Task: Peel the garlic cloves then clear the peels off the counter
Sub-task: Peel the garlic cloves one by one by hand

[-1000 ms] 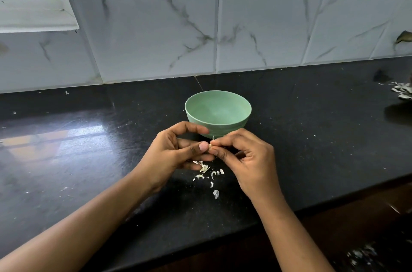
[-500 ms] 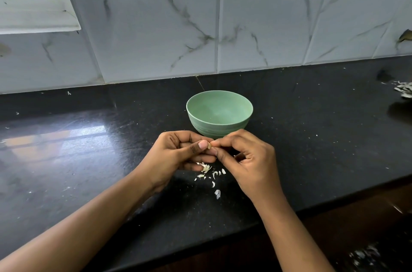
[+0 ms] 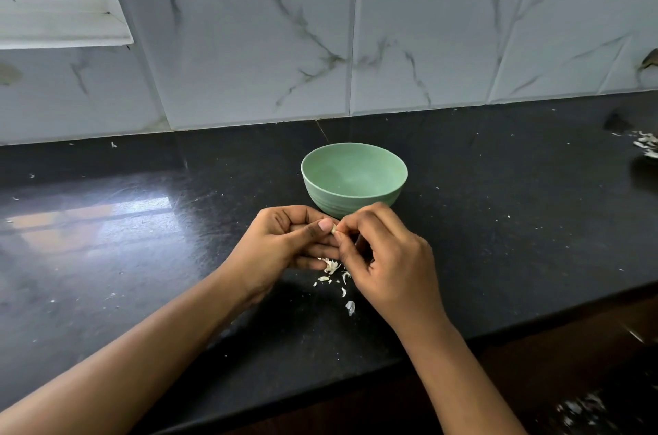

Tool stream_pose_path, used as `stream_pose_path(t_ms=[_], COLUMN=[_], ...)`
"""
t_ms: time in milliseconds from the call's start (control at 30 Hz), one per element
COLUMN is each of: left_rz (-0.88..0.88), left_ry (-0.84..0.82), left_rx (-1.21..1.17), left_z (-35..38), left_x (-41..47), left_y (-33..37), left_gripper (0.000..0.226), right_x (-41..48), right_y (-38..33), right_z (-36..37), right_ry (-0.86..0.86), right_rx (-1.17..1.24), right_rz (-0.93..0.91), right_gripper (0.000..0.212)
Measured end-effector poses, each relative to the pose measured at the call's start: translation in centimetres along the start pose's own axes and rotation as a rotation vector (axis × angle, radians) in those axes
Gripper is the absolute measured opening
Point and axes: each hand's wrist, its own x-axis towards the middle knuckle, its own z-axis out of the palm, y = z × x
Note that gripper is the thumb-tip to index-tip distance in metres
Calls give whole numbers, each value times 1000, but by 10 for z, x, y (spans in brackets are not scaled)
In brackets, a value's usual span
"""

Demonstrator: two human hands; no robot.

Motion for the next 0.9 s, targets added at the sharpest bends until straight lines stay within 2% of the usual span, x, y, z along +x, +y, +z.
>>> stream_pose_path(t_ms=[133, 267, 400, 900], left_rz=[5, 11, 1, -42], left_ry=[13, 24, 8, -24], left_rx=[-17, -20, -10, 44], left_z=[0, -2, -2, -2], left_x=[0, 1, 1, 1], left_y=[0, 1, 0, -2], left_gripper=[22, 22, 19, 17], right_x=[0, 0, 1, 2], right_y=[2, 10, 11, 9], right_z=[0, -2, -1, 0], right_ry=[-31, 33, -39, -269], right_rx=[4, 204, 396, 464], right_rz=[50, 176, 229, 232], right_gripper=[11, 8, 31, 52])
